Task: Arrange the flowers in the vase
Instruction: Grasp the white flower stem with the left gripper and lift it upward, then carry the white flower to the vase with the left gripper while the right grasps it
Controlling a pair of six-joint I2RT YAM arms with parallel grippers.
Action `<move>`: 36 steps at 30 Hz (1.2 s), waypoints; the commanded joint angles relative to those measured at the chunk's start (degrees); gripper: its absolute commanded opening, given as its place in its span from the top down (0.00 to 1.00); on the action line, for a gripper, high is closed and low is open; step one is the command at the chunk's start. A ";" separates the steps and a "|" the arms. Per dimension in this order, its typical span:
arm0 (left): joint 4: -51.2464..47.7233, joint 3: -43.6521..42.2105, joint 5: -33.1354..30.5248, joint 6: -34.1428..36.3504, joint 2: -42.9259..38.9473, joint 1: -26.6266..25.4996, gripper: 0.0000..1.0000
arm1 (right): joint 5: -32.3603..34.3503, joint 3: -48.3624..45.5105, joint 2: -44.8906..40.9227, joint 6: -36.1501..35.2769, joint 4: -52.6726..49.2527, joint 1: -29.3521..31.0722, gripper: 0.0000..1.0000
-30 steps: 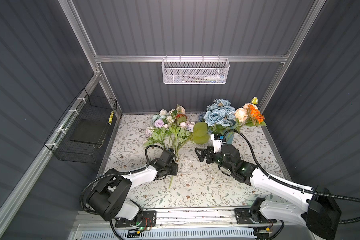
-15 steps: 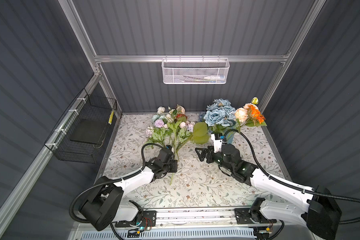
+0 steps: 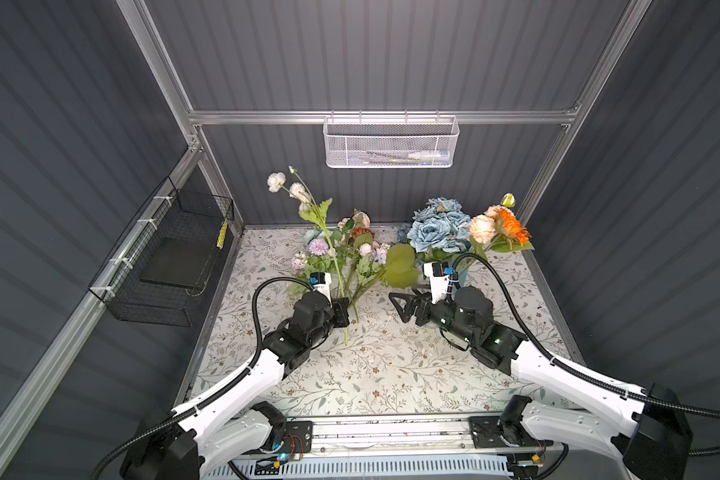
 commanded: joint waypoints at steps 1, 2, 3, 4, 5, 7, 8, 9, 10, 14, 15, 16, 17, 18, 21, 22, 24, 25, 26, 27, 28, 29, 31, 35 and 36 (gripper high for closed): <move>6.12 2.98 -2.51 4.51 -1.74 -0.45 1.00 | -4.13 4.43 -0.59 -2.97 -0.32 0.58 0.07; 7.64 3.44 -1.96 5.77 -1.84 -0.58 1.00 | -5.22 5.36 -0.65 -3.59 -0.56 0.66 0.08; 8.78 3.84 -1.40 6.84 -1.89 -0.77 1.00 | -5.68 6.24 -0.74 -4.26 -1.10 0.90 0.08; 9.87 4.34 -0.81 8.18 -1.82 -1.09 1.00 | -5.70 7.55 -0.84 -5.11 -2.31 1.17 0.09; 10.53 5.06 -0.27 9.69 -1.78 -1.52 1.00 | -5.72 9.07 -0.88 -5.82 -3.90 1.44 0.09; 10.66 6.63 0.06 12.77 -1.70 -2.61 1.00 | -5.93 11.97 -0.85 -6.86 -6.98 1.63 0.10; 10.76 7.32 0.35 14.58 -1.66 -3.25 1.00 | -6.02 13.32 -0.84 -7.37 -8.34 1.72 0.10; 10.82 7.82 0.71 15.94 -1.67 -3.84 1.00 | -5.89 14.39 -0.93 -7.73 -9.22 1.72 0.10; 10.93 8.59 1.00 17.50 -1.66 -4.54 1.00 | -5.53 15.49 -1.07 -8.19 -10.19 1.75 0.11; 12.50 10.26 2.99 21.99 -0.95 -7.64 1.00 | -5.41 20.83 -1.12 -13.01 -15.83 1.72 0.12; 12.91 10.51 3.38 22.71 -0.56 -8.44 1.00 | -5.41 22.24 -0.97 -13.78 -17.35 1.72 0.12; 13.29 10.82 3.64 23.54 -0.06 -9.38 1.00 | -4.97 23.76 -0.86 -14.84 -18.97 1.72 0.12; 13.67 11.17 3.79 24.25 0.53 -10.41 1.00 | -4.27 25.07 -0.70 -15.69 -20.40 1.72 0.11; 13.97 11.43 3.92 24.94 1.04 -11.08 1.00 | -3.73 26.08 -0.68 -16.21 -21.32 1.73 0.11; 15.08 11.94 3.85 26.87 2.54 -14.26 1.00 | -2.74 28.56 -0.72 -17.59 -23.05 1.57 0.11; 15.56 12.08 3.60 27.57 3.01 -15.51 1.00 | -2.77 28.92 -0.89 -17.56 -23.09 1.30 0.11; 16.43 12.30 3.02 28.61 3.68 -17.61 1.00 | -3.04 29.06 -1.16 -17.57 -22.91 0.73 0.12; 16.65 12.44 2.63 29.28 4.10 -18.96 1.00 | -2.97 29.06 -1.28 -17.36 -22.91 0.44 0.12; 16.83 12.69 2.24 30.05 4.63 -20.15 1.00 | -3.08 28.96 -1.46 -17.09 -22.91 0.11 0.13; 16.81 12.89 1.78 30.65 5.06 -21.04 1.00 | -3.13 28.81 -1.53 -16.85 -22.89 -0.16 0.14; 16.92 13.13 1.08 31.36 5.42 -22.12 1.00 | -2.98 28.43 -1.74 -16.25 -22.81 -0.50 0.15; 17.14 13.16 0.66 31.76 5.84 -23.06 1.00 | -2.77 27.98 -1.98 -15.60 -22.69 -0.89 0.16; 17.64 13.19 -0.10 32.34 6.39 -24.44 1.00 | -2.01 26.81 -2.47 -14.37 -22.26 -1.71 0.18; 18.67 13.16 -1.52 31.94 7.30 -25.91 1.00 | 2.15 24.32 -4.54 -11.86 -22.06 -2.93 0.22; 18.97 12.98 -1.72 31.68 7.40 -26.09 1.00 | 2.34 23.51 -5.22 -11.37 -21.57 -3.12 0.24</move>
